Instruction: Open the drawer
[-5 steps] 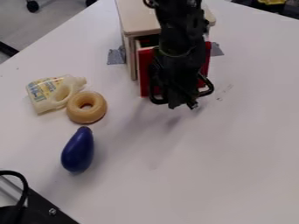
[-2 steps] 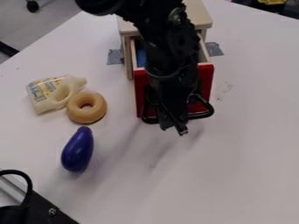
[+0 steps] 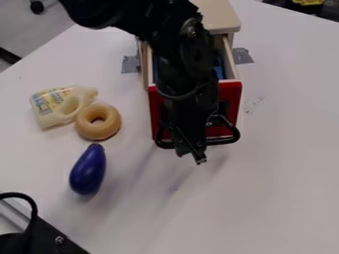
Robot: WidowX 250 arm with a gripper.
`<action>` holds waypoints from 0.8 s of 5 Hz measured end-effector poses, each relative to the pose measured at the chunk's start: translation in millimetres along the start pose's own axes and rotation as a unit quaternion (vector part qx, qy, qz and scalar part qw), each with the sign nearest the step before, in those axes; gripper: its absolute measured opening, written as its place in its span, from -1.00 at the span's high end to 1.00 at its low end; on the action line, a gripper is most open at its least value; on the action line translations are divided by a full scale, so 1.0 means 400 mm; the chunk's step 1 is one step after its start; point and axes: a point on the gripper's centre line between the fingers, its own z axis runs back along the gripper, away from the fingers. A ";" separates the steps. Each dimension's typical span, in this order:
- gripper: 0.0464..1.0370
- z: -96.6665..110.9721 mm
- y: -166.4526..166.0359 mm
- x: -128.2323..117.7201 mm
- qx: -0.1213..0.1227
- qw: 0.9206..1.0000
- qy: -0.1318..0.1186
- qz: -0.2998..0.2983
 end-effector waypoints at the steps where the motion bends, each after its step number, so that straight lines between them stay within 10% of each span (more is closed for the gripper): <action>1: 0.71 0.005 -0.008 -0.012 0.000 1.000 -0.002 -0.006; 4: -0.92 0.008 0.007 0.012 -0.016 0.998 0.022 0.051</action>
